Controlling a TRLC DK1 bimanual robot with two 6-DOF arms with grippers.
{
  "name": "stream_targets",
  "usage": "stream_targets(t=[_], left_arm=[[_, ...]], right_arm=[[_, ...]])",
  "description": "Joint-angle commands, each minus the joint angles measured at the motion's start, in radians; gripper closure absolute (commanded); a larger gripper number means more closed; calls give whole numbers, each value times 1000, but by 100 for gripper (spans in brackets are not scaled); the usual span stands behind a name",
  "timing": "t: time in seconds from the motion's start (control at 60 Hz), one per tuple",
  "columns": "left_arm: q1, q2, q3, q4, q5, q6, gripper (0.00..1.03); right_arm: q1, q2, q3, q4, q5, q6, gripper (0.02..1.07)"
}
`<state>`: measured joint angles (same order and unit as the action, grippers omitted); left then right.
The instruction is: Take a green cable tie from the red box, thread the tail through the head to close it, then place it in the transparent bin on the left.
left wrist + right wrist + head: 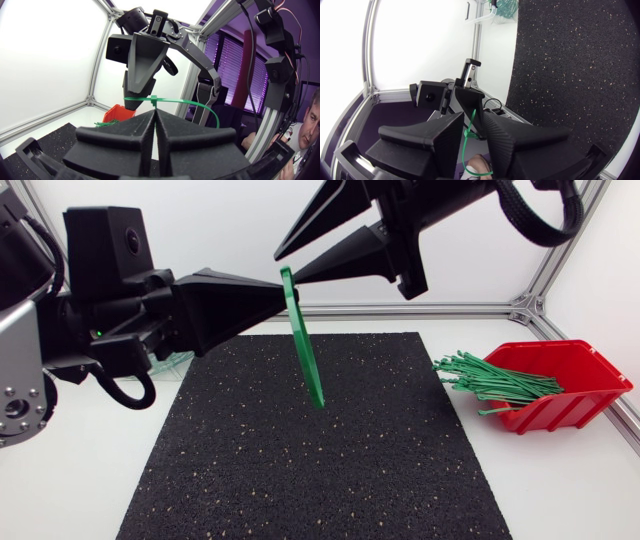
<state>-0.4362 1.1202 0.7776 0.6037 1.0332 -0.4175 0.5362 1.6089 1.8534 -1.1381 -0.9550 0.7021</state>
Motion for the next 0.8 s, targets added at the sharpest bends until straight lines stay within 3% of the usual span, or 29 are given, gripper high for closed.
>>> stream_targets(t=[0.0,0.2,0.367,0.783], left_arm=[[-12,-5,-11,19,8,11,100],[-15,-13,-15,18,8,11,100],[-16,-17,-18,18,8,11,100],[-35,-49,-24,13,8,11,100]], right_arm=[[10,8,7,-6,18,-10,80],[18,0,-2,1,39,-9,84],[19,-21,-8,11,64,-9,101],[18,-21,-13,37,91,-1,101]])
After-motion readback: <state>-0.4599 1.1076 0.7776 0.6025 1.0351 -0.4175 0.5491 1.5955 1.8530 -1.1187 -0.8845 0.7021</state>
